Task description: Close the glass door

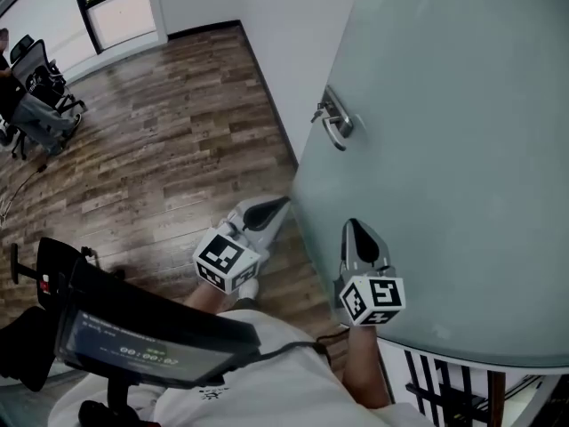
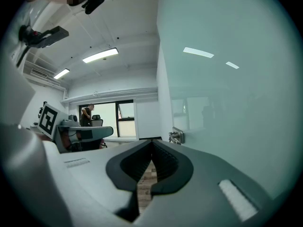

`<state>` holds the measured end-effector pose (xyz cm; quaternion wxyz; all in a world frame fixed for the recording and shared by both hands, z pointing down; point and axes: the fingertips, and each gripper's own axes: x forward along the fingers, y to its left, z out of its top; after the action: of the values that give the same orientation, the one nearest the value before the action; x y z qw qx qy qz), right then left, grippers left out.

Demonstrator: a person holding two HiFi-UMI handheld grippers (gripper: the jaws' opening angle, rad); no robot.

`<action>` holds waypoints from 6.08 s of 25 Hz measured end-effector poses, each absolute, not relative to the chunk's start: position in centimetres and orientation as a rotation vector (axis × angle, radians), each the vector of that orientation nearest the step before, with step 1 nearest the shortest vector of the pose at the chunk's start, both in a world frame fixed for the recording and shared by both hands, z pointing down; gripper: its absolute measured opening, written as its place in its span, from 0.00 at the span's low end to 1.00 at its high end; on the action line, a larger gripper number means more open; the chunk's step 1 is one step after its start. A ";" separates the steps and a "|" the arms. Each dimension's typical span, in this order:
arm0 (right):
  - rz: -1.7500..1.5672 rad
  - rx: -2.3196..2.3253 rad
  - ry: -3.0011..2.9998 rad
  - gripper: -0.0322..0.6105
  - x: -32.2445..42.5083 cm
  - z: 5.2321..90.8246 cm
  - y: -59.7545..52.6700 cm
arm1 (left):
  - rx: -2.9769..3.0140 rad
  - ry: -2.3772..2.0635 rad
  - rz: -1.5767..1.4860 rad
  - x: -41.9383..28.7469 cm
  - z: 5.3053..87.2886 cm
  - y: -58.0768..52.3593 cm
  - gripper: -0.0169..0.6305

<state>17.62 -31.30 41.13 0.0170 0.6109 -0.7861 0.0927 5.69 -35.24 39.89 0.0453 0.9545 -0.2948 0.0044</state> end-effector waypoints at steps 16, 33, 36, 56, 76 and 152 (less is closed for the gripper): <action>0.274 1.993 -2.337 0.06 14.7 41.3 -38.6 | 2.940 -0.759 0.014 2.8 40.3 -43.5 0.03; 0.272 1.941 -2.327 0.06 16.5 42.2 -43.5 | 2.914 -0.784 0.017 4.6 41.2 -47.4 0.03; 0.231 1.914 -2.311 0.06 17.1 41.8 -44.0 | 2.911 -0.798 0.019 5.0 40.6 -47.2 0.03; 0.186 1.675 -2.003 0.41 19.2 48.6 -52.1 | 2.808 -0.942 0.061 4.4 42.2 -46.7 0.03; 0.274 1.741 -2.019 0.24 21.1 51.4 -55.3 | 2.745 -1.026 0.126 1.5 44.2 -46.1 0.03; 0.102 1.319 -2.271 0.23 2.5 51.8 -43.7 | 2.534 -1.523 0.072 -3.9 44.0 -27.4 0.03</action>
<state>2.49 -43.67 51.84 0.2536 0.4855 -0.8358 0.0374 -3.89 -27.44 43.97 0.0920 0.8533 -0.5127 0.0244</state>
